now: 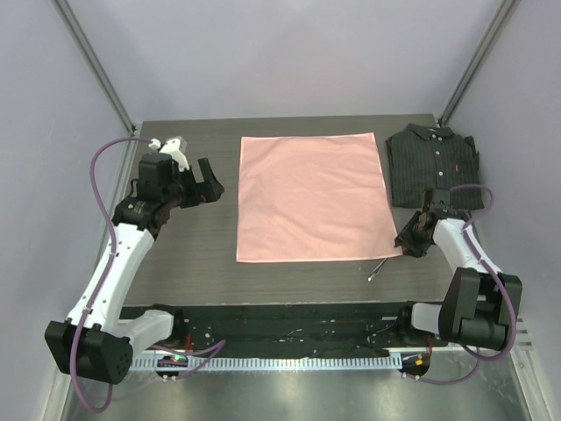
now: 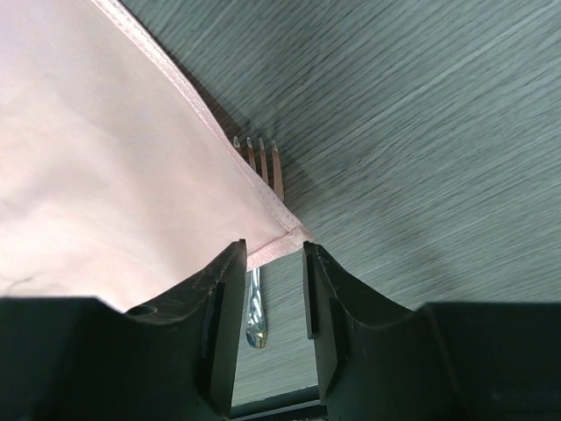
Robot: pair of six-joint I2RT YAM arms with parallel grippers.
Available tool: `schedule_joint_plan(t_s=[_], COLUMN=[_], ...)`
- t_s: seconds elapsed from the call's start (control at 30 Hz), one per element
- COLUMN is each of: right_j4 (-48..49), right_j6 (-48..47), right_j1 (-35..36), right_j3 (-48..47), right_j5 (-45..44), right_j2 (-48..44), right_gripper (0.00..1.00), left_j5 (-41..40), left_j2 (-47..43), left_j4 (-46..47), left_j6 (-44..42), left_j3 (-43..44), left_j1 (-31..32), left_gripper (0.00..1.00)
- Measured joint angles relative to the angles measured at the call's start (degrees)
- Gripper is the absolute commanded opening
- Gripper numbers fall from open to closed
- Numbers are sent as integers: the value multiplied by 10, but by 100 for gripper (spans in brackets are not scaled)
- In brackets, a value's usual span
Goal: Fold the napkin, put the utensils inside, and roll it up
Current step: Fold the napkin
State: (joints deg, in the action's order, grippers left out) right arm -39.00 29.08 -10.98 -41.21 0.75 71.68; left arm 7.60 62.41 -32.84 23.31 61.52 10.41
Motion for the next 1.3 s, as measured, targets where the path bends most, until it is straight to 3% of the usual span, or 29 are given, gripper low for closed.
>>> schedule_joint_plan(t_s=[0.67,0.87,1.0,1.03,1.13,1.3], right_j4=[43,50,51,52,52,50], right_j6=[2,2,3,4,4,-3], right_j1=[0,0,0,0,0,6], right_j3=[19,23,26,26,26,22], right_j5=[-10,-17,-19,-19,-19,-10], right_j2=[49,49,48,48,42,28], right_gripper=[43,34,18,10,1,1], left_j5=[0,0,0,0,0,0], left_j2=[0,0,0,0,0,0], left_j4=[0,0,0,0,0,0], left_j6=[0,0,0,0,0,0], left_j3=[-4,-4,-4,-4,-4,-5], left_j1=[0,0,0,0,0,0], left_gripper=[100,100,100,100,100,100])
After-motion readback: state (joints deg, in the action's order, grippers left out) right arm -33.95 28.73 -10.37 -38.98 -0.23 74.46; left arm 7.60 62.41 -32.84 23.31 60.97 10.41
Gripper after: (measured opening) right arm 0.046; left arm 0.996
